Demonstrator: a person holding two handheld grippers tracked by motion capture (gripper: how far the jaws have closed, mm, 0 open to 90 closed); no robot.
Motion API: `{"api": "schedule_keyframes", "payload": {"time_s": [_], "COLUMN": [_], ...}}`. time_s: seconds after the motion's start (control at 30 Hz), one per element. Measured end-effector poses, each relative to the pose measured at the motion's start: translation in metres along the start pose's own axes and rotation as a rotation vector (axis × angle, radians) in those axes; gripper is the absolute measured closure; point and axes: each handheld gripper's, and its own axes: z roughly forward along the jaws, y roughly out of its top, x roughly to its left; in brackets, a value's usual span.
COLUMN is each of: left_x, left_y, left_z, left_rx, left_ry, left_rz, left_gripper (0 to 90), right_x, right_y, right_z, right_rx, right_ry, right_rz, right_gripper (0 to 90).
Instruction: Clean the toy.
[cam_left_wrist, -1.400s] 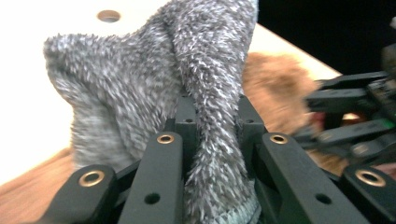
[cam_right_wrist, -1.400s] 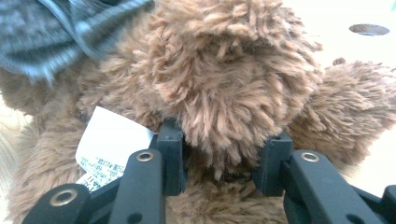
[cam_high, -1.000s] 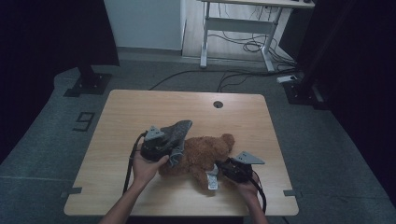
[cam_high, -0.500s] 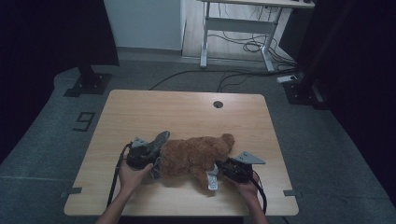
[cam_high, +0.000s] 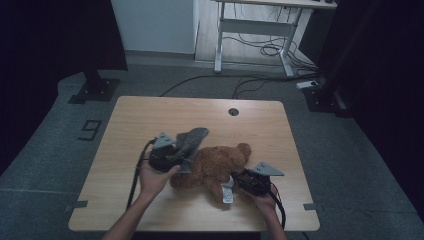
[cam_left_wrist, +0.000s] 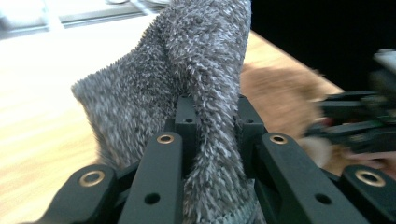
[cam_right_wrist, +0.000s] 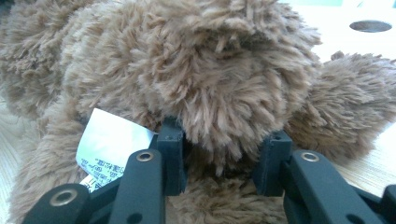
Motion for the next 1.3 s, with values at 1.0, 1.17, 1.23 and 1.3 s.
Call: {"api": "schedule_keyframes", "payload": {"time_s": [1.0, 1.17, 1.23, 1.3], "left_x": [0.010, 0.024, 0.030, 0.038], "left_y": [-0.009, -0.015, -0.020, -0.027], "left_z": [0.035, 0.011, 0.002, -0.004], "left_rx": [0.090, 0.062, 0.057, 0.058], "left_ry": [0.035, 0.067, 0.088, 0.112], "left_rz": [-0.045, -0.049, -0.055, -0.064], "left_gripper": [75.8, 75.7, 75.6, 75.6], "right_x": [0.003, 0.003, 0.003, 0.003], "right_y": [-0.001, -0.001, -0.001, -0.001], "right_z": [0.001, 0.002, 0.002, 0.002], "right_rx": [0.008, 0.011, 0.012, 0.012], "right_ry": [-0.012, -0.010, -0.011, -0.011], "right_rz": [0.000, 0.001, 0.002, 0.003], "right_gripper": [63.1, 63.2, 63.2, 63.2]}}
